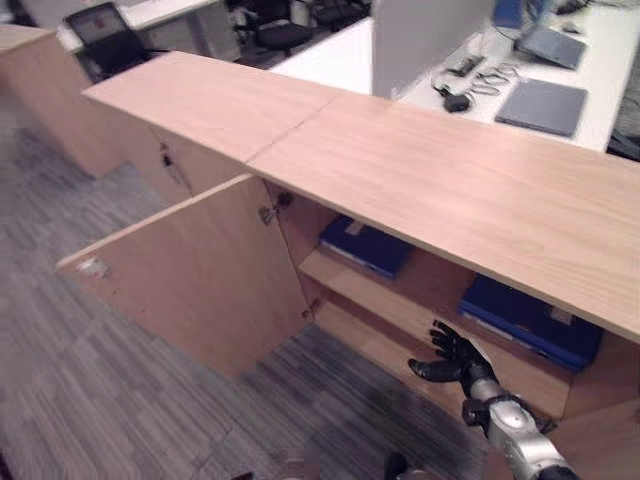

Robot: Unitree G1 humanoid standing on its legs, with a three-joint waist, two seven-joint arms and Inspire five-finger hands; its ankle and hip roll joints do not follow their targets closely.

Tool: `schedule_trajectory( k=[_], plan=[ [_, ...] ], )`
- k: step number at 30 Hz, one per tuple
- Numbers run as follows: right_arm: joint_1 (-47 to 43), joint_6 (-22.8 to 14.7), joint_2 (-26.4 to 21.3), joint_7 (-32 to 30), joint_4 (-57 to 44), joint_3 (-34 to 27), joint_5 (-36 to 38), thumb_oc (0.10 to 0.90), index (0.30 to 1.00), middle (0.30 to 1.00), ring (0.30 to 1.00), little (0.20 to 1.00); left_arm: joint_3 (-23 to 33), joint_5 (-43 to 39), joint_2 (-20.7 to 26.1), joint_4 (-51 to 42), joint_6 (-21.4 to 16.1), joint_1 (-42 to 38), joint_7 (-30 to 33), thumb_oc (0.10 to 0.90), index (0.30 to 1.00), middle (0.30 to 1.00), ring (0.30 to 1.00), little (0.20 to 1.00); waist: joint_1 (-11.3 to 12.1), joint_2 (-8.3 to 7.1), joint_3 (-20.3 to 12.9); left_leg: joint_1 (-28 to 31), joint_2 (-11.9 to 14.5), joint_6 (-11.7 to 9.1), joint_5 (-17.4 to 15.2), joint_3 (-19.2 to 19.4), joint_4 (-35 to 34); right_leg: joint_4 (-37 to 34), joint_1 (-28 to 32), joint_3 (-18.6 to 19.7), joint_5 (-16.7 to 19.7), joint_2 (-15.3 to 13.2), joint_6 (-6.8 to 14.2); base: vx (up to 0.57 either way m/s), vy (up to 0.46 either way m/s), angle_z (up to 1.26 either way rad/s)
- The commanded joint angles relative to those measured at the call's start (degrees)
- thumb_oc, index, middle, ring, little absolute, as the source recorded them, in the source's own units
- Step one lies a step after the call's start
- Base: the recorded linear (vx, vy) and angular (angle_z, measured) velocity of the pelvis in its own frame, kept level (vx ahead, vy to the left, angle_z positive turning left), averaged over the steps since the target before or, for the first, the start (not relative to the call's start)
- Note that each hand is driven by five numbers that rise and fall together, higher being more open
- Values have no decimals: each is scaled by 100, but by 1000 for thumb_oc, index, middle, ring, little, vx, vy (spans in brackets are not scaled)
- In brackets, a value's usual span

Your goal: Put the empty folder in the office cabinet

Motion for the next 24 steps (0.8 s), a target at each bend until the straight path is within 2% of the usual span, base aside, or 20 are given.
schedule_trajectory(
  k=[1,4,5,6,8,10,11,13,15,16,19,22,24],
  plan=[
    [-452,-514,85,30,-623,-378,196,800,900,900,900,900,70,-312,16,-792,-389,-511,105,800,900,900,900,900,-86,177,-201,-11,448,267,896,-269,-1498,166,-185,339,-524,-120,1004,-96,84,160],
    [-289,-514,95,-20,-612,-487,202,800,900,900,900,900,76,-388,-13,-893,-379,-648,110,800,900,900,900,900,-251,252,-302,150,889,141,1240,293,-1857,122,-173,-242,-417,-270,1036,-152,145,166],
    [-227,-497,139,-41,-576,-514,207,800,900,900,900,900,61,-420,-50,-930,-370,-714,103,800,900,900,900,900,-307,276,-322,139,1036,59,1395,646,-2039,100,-181,-505,-326,-360,1051,-192,192,87],
    [-186,-505,150,-65,-554,-553,204,800,900,900,900,900,50,-424,-72,-945,-358,-736,96,800,900,900,900,900,-335,306,-321,202,1121,-6,1458,843,-2186,20,-95,-653,-293,-382,1073,-179,192,134],
    [-209,-479,178,-104,-503,-575,174,800,900,900,900,900,26,-403,-79,-1005,-351,-758,74,800,900,900,900,900,-335,322,-347,218,1184,-75,1443,1094,-2319,-140,-12,-862,-161,-445,1137,-88,149,155],
    [-243,-478,198,-125,-451,-561,148,800,900,900,900,900,34,-377,-73,-998,-345,-749,86,800,900,900,900,900,-316,327,-367,241,1164,-103,1406,1141,-2399,-185,25,-909,-109,-478,1160,-26,104,64],
    [-228,-466,223,-144,-449,-555,137,800,900,900,900,900,34,-355,-66,-1032,-331,-745,88,800,900,900,900,900,-278,316,-379,220,1135,-94,1370,1165,-2449,-202,64,-973,-35,-530,1195,-27,171,25],
    [-293,-420,275,-171,-354,-526,57,800,900,900,900,900,93,-353,-16,-1014,-314,-707,107,800,900,900,900,900,-135,244,-404,181,937,-18,1075,1154,-2687,-89,63,-1088,90,-731,1292,-24,265,21],
    [-317,-395,301,-167,-331,-513,2,800,900,900,900,900,85,-304,0,-996,-303,-705,107,800,900,900,900,900,-96,211,-408,158,833,46,998,1109,-2726,-30,73,-1119,111,-816,1328,-7,209,23],
    [-354,-364,339,-163,-252,-526,-64,800,900,900,900,900,66,-207,26,-905,-285,-713,91,800,900,900,900,900,-7,174,-411,94,682,125,850,1023,-2744,85,127,-1232,129,-985,1397,21,263,26],
    [-335,-312,468,-176,-221,-594,-58,800,900,900,900,900,5,-58,82,-802,-244,-727,54,800,900,900,900,900,68,39,-370,-15,328,317,643,811,-2681,310,256,-1363,222,-1337,1521,42,268,55],
    [-332,-286,608,-197,-252,-613,-7,800,900,900,900,900,-46,100,139,-762,-207,-746,59,800,900,900,900,900,154,-75,-313,-129,80,450,456,679,-2577,359,350,-1387,344,-1562,1649,35,188,31],
    [-325,-275,651,-197,-209,-610,-25,800,900,900,900,900,-47,143,162,-729,-197,-764,56,800,900,900,900,900,178,-112,-290,-176,-14,501,392,627,-2523,341,388,-1372,379,-1606,1678,39,155,29]
  ],
)
